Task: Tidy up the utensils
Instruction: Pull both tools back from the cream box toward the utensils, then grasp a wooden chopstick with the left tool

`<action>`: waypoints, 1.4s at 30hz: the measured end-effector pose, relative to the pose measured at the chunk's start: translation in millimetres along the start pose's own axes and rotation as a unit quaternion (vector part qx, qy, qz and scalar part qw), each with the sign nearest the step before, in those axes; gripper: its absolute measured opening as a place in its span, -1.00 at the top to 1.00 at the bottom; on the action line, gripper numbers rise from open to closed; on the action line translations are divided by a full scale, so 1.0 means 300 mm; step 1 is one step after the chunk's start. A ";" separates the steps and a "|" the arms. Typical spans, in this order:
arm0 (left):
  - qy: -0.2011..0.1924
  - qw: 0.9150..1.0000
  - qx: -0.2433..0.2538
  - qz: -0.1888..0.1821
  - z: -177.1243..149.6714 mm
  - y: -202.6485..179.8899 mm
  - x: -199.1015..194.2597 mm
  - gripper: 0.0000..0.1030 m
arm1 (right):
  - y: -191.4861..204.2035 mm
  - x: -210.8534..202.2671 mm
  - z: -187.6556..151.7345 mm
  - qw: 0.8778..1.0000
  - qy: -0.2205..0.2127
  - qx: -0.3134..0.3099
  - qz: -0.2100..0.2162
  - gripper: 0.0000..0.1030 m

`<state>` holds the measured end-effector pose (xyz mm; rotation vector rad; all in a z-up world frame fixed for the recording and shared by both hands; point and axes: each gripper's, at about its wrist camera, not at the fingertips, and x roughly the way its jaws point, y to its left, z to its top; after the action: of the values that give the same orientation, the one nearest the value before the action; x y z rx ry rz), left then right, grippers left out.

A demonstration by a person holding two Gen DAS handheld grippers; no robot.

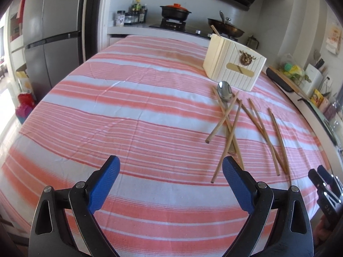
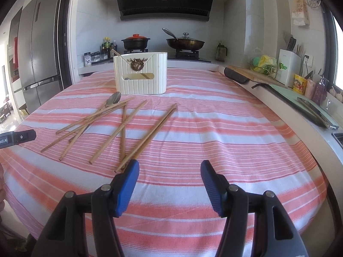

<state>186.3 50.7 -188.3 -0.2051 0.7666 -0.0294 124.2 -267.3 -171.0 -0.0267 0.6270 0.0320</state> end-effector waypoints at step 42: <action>0.063 0.997 0.049 -0.015 0.004 -0.043 0.065 -0.99 | 0.039 0.076 -0.060 0.999 0.047 -0.011 0.016 -0.22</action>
<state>201.9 36.3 -198.4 -0.1214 0.8860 -0.1091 131.7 -255.8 -199.0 -0.0394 0.7216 0.0685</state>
